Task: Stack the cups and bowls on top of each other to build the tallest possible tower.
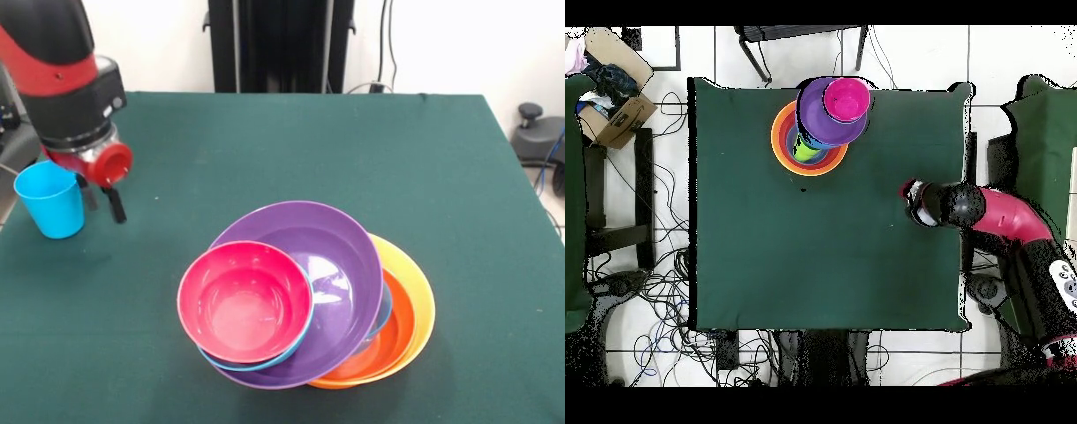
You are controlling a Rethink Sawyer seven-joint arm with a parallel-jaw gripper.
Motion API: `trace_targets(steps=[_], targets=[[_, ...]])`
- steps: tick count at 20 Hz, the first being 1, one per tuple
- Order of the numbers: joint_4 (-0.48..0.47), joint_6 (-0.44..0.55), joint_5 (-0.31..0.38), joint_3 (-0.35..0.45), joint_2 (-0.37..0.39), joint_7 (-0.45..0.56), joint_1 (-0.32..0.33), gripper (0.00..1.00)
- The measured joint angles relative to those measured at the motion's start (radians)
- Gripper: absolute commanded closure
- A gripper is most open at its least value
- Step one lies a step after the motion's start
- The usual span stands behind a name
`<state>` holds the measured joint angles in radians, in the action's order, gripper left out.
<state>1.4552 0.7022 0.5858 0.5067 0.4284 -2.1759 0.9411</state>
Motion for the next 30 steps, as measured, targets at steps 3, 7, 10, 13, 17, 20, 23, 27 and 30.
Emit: trace_targets(steps=[3,7,10,13,17,20,23,27,30], targets=[[0.022,0.0,0.0,0.0,0.042,0.0,0.005,0.0],[0.034,0.0,0.0,0.0,0.083,0.0,0.012,0.0],[0.036,0.0,0.0,0.0,0.119,0.0,0.022,0.0],[0.037,0.0,0.0,0.0,0.129,0.0,0.027,0.0],[0.037,0.0,0.0,0.0,0.139,0.0,0.036,0.0],[0.037,0.0,0.0,0.0,0.14,0.0,0.048,0.0],[0.037,0.0,0.0,0.0,0.139,0.0,0.054,0.0],[0.037,0.0,0.001,0.0,0.135,0.0,0.056,0.0],[0.038,0.0,0.001,0.0,0.131,0.0,0.056,0.0]])
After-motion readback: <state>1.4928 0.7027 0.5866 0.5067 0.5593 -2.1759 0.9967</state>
